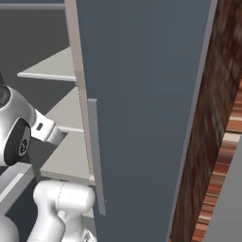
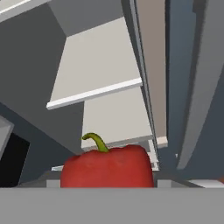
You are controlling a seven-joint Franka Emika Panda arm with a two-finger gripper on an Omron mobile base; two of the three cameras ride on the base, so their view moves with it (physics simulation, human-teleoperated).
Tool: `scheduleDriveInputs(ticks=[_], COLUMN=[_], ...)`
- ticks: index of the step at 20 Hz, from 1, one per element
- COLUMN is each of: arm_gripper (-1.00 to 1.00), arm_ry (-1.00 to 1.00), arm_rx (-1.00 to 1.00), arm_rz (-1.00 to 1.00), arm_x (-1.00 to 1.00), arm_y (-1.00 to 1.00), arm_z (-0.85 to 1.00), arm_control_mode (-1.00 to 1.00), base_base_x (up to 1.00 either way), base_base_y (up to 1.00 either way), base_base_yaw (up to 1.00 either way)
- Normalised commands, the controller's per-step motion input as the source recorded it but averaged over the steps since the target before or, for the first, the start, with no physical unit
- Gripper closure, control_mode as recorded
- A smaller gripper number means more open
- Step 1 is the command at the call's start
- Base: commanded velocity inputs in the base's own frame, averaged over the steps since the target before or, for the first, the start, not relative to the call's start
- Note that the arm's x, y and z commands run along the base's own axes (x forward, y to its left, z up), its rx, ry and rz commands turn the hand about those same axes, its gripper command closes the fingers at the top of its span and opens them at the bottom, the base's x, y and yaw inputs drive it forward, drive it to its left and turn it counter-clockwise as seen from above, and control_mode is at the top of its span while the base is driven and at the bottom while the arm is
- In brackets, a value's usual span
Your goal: Take the bell pepper and lemon out of the freezer and place them in the tupperware container on the counter. Then put the tupperware containing the vegetables back in the freezer.
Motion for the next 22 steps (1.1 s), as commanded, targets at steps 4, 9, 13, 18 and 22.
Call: scheduleDriveInputs(ticks=[4, 9, 13, 18, 22], arm_gripper=[1.00, 1.00, 1.00, 1.00, 1.00], arm_ry=[0.00, 0.00, 0.00, 0.00, 0.00], arm_rx=[0.00, 0.00, 0.00, 0.00, 0.00], arm_rz=[0.01, 0.00, 0.00, 0.00, 0.00], arm_x=[-0.35, -0.32, 0.00, 0.00, 0.00], arm_y=[-0.36, -0.06, 0.00, 0.00, 0.00], arm_z=[-0.24, -0.08, 0.00, 0.00, 0.00], arm_control_mode=[-1.00, 1.00, 1.00, 1.00, 1.00], base_base_x=[0.00, -0.35, -1.00, -1.00, -0.99], base_base_y=[0.00, 0.00, 0.00, 0.20, 0.81], base_base_yaw=[0.00, 0.00, 0.00, -0.05, -0.07])
